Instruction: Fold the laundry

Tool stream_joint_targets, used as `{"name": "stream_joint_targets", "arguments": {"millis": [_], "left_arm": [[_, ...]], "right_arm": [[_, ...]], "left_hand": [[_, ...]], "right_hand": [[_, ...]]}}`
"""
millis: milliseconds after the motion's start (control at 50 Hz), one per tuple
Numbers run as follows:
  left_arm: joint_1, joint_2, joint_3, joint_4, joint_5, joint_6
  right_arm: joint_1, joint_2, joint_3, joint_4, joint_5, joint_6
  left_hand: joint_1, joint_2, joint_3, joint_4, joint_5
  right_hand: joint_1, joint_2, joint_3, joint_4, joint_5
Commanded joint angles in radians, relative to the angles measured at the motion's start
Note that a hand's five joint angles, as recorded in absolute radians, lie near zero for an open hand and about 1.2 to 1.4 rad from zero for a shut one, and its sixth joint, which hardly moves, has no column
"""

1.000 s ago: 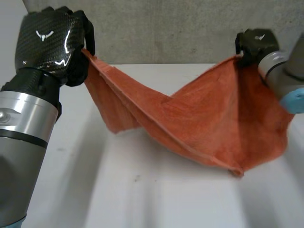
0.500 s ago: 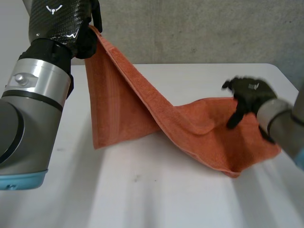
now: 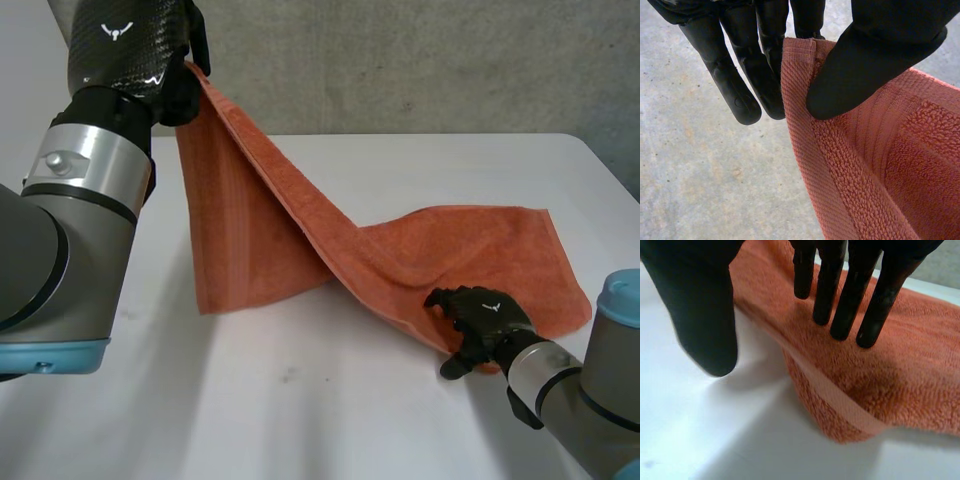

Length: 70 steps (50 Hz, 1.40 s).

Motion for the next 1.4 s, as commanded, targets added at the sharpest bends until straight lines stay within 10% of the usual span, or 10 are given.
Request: {"name": "stream_joint_targets", "arguments": {"millis": [20, 300, 560, 720, 840, 940, 1400], "left_arm": [[0.025, 0.003, -0.008, -0.002, -0.001, 0.000], [0.100, -0.023, -0.094, -0.100, 0.010, 0.007], [0.114, -0.293, -0.068, -0.249, 0.019, 0.015], [0.115, -0.385, 0.237, -0.186, 0.017, 0.013], [0.137, -0.314, 0.423, 0.141, 0.005, 0.012], [0.166, -0.235, 0.396, 0.332, -0.025, 0.013], [0.196, -0.280, -0.218, 0.268, 0.008, 0.010]], "right_arm": [[-0.009, 0.051, -0.030, -0.032, 0.030, -0.036], [-0.095, -0.211, -0.116, 0.123, 0.037, -0.348], [-0.085, -0.016, -0.454, 0.491, 0.060, -0.619], [-0.055, 0.116, -0.856, 0.312, 0.132, -0.574], [0.016, 0.093, -1.084, -0.054, 0.195, -0.534], [0.029, 0.022, -1.027, -0.176, 0.197, -0.514], [0.015, 0.218, -0.543, 0.218, 0.089, -0.444]], "left_hand": [[0.207, 0.178, 0.181, 0.179, 0.189], [0.207, 0.178, 0.181, 0.179, 0.189], [0.207, 0.178, 0.181, 0.179, 0.189], [0.207, 0.178, 0.181, 0.179, 0.189], [0.207, 0.178, 0.181, 0.179, 0.189], [0.207, 0.178, 0.181, 0.179, 0.189], [0.207, 0.178, 0.181, 0.179, 0.189]], "right_hand": [[1.095, 0.808, 0.810, 0.811, 0.834], [1.095, 0.808, 0.810, 0.811, 0.834], [1.095, 0.808, 0.810, 0.811, 0.834], [1.095, 0.808, 0.810, 0.811, 0.834], [1.095, 0.808, 0.810, 0.811, 0.834], [1.095, 0.808, 0.810, 0.811, 0.834], [1.095, 0.808, 0.810, 0.811, 0.834]]}}
